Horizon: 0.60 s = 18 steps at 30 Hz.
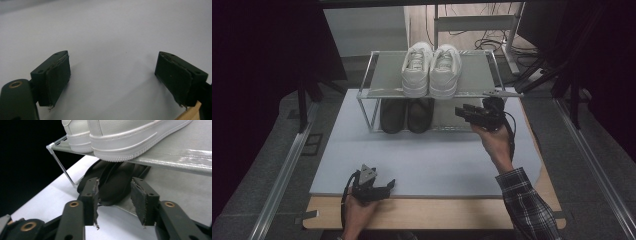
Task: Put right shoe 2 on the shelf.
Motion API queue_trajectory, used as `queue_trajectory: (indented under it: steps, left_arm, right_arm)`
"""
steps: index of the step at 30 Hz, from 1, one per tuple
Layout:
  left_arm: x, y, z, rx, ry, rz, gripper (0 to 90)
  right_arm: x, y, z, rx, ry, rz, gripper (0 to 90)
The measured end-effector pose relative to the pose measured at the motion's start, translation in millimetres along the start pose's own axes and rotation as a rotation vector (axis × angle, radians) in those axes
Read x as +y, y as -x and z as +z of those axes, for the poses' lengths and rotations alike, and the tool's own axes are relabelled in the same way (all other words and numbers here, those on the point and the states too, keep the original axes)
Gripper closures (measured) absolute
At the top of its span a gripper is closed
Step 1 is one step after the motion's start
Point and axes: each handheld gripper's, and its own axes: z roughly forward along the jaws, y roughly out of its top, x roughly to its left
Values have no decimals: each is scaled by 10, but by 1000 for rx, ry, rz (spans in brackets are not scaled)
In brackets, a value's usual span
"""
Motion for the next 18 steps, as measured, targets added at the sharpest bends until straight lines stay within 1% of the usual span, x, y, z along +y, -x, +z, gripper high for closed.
queue_trajectory:
  steps: [3, 8, 15, 18]
  left_arm:
    - [-1, 4, -1, 2, 1, -2, 129]
    - [-2, 5, -1, 3, 2, -3, 131]
    - [-2, 3, -2, 2, 1, -3, 131]
    - [-1, 1, -4, 2, -2, 0, 131]
  right_arm:
    - [-71, 8, -49, -7, 3, -15, 514]
    - [-230, 7, -87, -40, -13, -65, 454]
    - [-469, 22, -62, -67, -50, -107, 385]
    - [-534, 21, -50, -64, -60, -121, 362]
